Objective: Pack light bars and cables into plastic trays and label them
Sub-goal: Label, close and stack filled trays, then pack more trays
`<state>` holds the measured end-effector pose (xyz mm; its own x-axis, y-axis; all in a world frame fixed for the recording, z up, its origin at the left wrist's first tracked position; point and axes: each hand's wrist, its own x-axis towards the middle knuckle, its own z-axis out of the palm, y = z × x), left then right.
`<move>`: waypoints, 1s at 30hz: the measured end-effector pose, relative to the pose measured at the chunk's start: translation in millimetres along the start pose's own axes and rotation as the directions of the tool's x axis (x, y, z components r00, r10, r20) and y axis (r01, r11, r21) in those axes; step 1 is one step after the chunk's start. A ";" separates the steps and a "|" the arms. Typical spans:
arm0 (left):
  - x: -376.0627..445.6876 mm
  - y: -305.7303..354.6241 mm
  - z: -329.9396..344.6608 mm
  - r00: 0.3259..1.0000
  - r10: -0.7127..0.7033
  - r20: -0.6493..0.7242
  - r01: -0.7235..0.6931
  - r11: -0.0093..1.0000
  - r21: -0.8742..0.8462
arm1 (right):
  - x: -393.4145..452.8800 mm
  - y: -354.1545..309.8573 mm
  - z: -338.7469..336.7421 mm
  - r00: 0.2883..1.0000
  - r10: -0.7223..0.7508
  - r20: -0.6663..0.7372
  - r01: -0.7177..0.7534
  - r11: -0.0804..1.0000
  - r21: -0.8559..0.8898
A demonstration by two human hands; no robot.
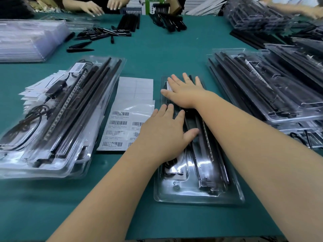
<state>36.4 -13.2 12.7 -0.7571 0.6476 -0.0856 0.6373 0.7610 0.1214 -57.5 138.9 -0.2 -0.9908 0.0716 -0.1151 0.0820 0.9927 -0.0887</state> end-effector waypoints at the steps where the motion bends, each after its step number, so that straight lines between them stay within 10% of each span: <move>1: -0.5 0.1 0.5 1.000 0.001 0.000 -0.001 1.000 -0.010 | -0.3 -1.3 0.6 1.000 0.024 -0.009 -0.024 1.000 0.002; 5: 0.8 0.2 1.2 1.000 -0.008 0.012 0.008 1.000 -0.002 | -2.7 -2.9 4.4 0.974 0.189 -0.122 -0.188 0.982 0.018; 12: 1.6 1.1 1.4 1.000 -0.002 0.001 0.002 1.000 0.010 | -9.1 -4.7 1.1 0.979 0.019 -0.201 -0.029 0.998 -0.046; 17: 1.7 0.3 2.7 1.000 0.002 -0.006 -0.002 1.000 0.017 | -25.2 -9.4 -10.5 0.792 0.118 -0.599 -0.112 0.993 0.047; 21: 2.3 0.2 5.1 0.998 0.023 -0.066 -0.021 0.999 0.039 | -49.0 -16.9 -27.6 0.855 0.267 -0.444 -0.111 0.932 0.346; 30: 8.6 -0.6 9.2 0.970 -0.029 -0.240 -0.016 0.983 -0.183 | -172.2 -9.7 0.0 0.958 0.027 -0.286 0.089 0.918 0.385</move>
<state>30.8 -7.8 2.8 -0.7874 0.5979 0.1504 0.6124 0.7305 0.3021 112.3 117.0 20.5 -0.9777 0.1229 0.1702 0.0284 0.8806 -0.4731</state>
